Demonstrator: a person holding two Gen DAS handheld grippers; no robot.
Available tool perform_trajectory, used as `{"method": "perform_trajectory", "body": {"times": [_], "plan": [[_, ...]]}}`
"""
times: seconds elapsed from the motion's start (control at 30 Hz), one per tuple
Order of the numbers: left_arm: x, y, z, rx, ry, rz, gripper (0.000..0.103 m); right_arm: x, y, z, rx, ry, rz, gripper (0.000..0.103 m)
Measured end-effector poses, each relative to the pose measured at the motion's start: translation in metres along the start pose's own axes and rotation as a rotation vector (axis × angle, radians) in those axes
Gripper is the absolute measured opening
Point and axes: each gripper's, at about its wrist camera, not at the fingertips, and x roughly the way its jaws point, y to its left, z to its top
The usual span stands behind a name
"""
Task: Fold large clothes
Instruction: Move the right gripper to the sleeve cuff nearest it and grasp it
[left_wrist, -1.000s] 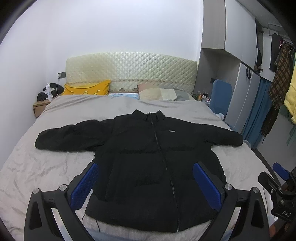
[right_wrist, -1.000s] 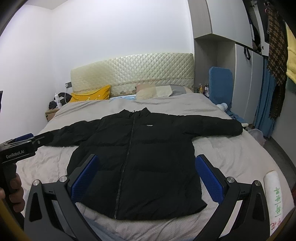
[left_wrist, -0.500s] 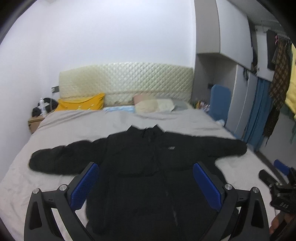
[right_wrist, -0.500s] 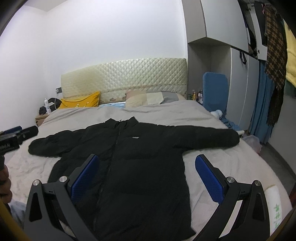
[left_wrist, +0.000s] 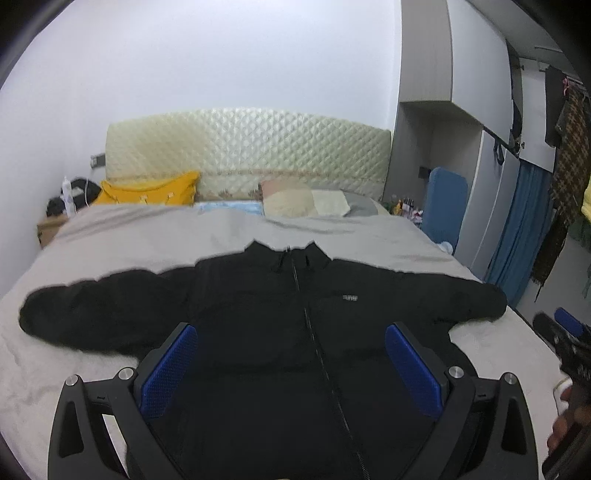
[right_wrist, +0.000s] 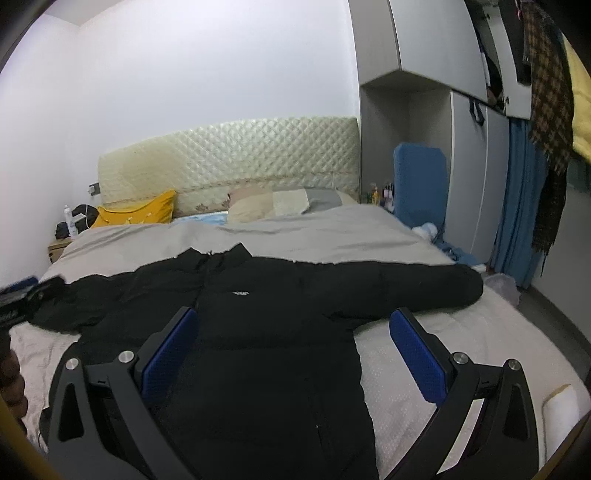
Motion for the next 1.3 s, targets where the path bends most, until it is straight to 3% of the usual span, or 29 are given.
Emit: {"method": "perform_trajectory", "body": {"times": [0.4, 0.77, 0.93, 1.13, 1.3], "plan": [[0.051, 0.023, -0.023, -0.08, 0.079, -0.023, 0.103, 0.082, -0.053, 0.009, 0.073, 0.067, -0.034, 0.103], [0.056, 0.024, -0.034, -0.075, 0.074, -0.011, 0.103, 0.173, -0.146, -0.001, 0.275, 0.146, -0.063, 0.102], [0.064, 0.029, -0.035, -0.096, 0.066, 0.006, 0.103, 0.199, -0.2, -0.02, 0.419, 0.158, -0.079, 0.093], [0.083, 0.028, -0.04, -0.113, 0.093, 0.014, 0.103, 0.229, -0.275, -0.05, 0.683, 0.191, -0.085, 0.087], [0.098, 0.023, -0.045, -0.069, 0.115, 0.024, 0.103, 0.258, -0.321, -0.064, 0.833, 0.218, -0.087, 0.082]]}}
